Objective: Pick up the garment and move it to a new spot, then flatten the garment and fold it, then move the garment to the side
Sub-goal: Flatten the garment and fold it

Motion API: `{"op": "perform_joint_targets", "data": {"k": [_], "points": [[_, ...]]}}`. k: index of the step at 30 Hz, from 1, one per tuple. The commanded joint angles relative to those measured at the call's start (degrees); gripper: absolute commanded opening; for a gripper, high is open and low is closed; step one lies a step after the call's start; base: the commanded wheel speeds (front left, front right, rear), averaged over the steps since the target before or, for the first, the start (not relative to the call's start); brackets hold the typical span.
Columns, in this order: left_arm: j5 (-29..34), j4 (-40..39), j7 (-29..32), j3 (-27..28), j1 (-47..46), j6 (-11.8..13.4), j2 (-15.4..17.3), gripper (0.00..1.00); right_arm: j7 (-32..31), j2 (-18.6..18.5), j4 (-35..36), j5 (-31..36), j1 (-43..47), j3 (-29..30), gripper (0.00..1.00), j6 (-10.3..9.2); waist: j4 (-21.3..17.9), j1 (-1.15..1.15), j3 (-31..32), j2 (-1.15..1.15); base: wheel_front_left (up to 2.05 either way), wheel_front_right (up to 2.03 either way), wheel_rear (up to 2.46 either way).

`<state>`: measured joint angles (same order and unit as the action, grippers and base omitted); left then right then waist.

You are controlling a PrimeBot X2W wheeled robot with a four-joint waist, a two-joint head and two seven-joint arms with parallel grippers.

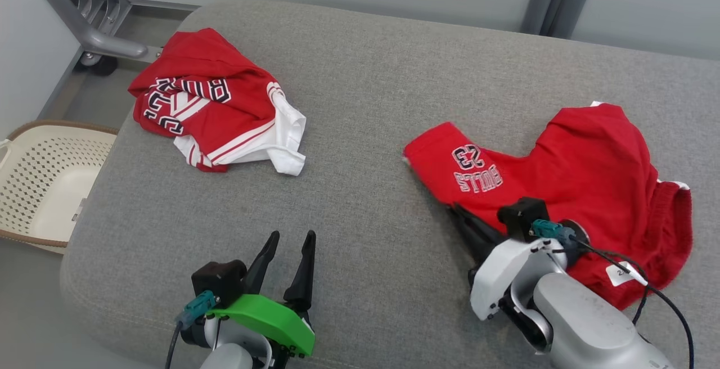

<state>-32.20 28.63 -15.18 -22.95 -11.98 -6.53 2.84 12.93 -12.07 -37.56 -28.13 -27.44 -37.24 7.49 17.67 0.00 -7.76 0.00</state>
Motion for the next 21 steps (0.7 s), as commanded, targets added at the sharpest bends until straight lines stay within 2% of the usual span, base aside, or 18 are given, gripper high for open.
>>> {"op": "perform_joint_targets", "data": {"k": [1, 3, 5, 8, 12, 21], "points": [[0.2, 0.1, 0.0, 0.0, 1.0, -0.1, 0.1, 1.0, -0.2, -0.7, 1.8, -1.8, 0.7, -0.8, 0.0, 0.0, -0.2, 0.0, 0.2, 0.0, 0.0, 0.0, 0.0], [0.6, 0.2, 0.1, 0.2, 1.2, -0.2, 0.1, 1.0, -0.6, -3.0, 7.2, -7.1, 1.4, -2.6, 0.0, -0.01, -0.4, 0.0, 0.3, 0.0, 0.0, 0.0, 0.0], [0.6, 0.2, 0.0, 0.3, 1.4, -0.3, 0.1, 1.0, -0.2, -5.8, 10.3, -10.4, 1.2, -1.7, 0.0, -0.03, -0.5, 0.0, 0.3, 0.0, 0.0, 0.0, 0.0], [0.5, 0.4, 0.0, -0.4, 1.7, -0.4, 0.1, 1.0, -0.7, -8.3, 9.4, -11.1, -0.1, 0.7, 0.0, -0.02, -0.6, 0.0, -0.1, 0.0, 0.0, 0.0, 0.0], [0.0, 0.6, 0.0, -1.9, 0.4, -0.5, 0.1, 1.0, -1.1, -8.5, 2.1, -9.1, -2.9, 4.0, 0.0, 0.0, 0.4, 0.0, -0.8, 0.0, 0.0, 0.0, 0.0], [-0.5, 0.6, 0.0, -4.5, -0.9, -0.3, 0.1, 1.0, 0.6, -5.9, -17.8, -2.8, -10.4, 10.3, 0.01, -0.01, 4.0, 0.0, -2.5, 0.0, 0.0, 0.0, 0.0]]}}
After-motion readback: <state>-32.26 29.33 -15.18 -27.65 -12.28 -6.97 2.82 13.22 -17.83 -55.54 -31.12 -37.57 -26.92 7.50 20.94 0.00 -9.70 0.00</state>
